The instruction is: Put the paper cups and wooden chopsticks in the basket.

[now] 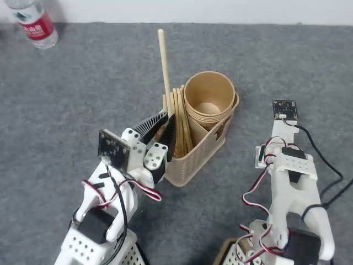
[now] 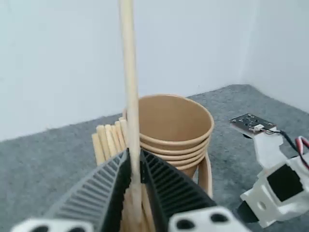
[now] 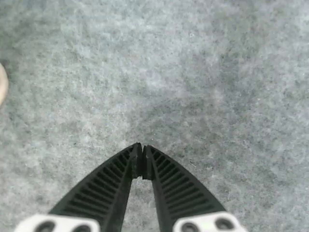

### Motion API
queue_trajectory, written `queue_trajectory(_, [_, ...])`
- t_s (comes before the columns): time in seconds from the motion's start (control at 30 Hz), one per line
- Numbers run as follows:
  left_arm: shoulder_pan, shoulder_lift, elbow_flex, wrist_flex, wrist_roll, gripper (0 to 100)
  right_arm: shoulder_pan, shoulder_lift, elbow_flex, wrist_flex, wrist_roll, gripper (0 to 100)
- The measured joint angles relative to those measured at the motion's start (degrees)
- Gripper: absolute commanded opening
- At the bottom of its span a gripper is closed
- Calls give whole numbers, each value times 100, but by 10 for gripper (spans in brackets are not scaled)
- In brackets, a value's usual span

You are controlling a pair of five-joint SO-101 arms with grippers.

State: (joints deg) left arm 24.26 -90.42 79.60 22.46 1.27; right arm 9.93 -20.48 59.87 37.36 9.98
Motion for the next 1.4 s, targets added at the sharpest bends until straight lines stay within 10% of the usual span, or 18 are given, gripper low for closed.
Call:
queue_trajectory(0.57, [-1046, -9, -457, 1152, 563, 135, 0, 0, 0, 0, 0, 8])
queue_trajectory(1.13, [-2752, 2523, -1248, 1257, -2180, 133, 0, 0, 0, 0, 0, 8])
queue_trajectory(1.4, [-1697, 3086, -1811, 1301, -1732, 134, 0, 0, 0, 0, 0, 8])
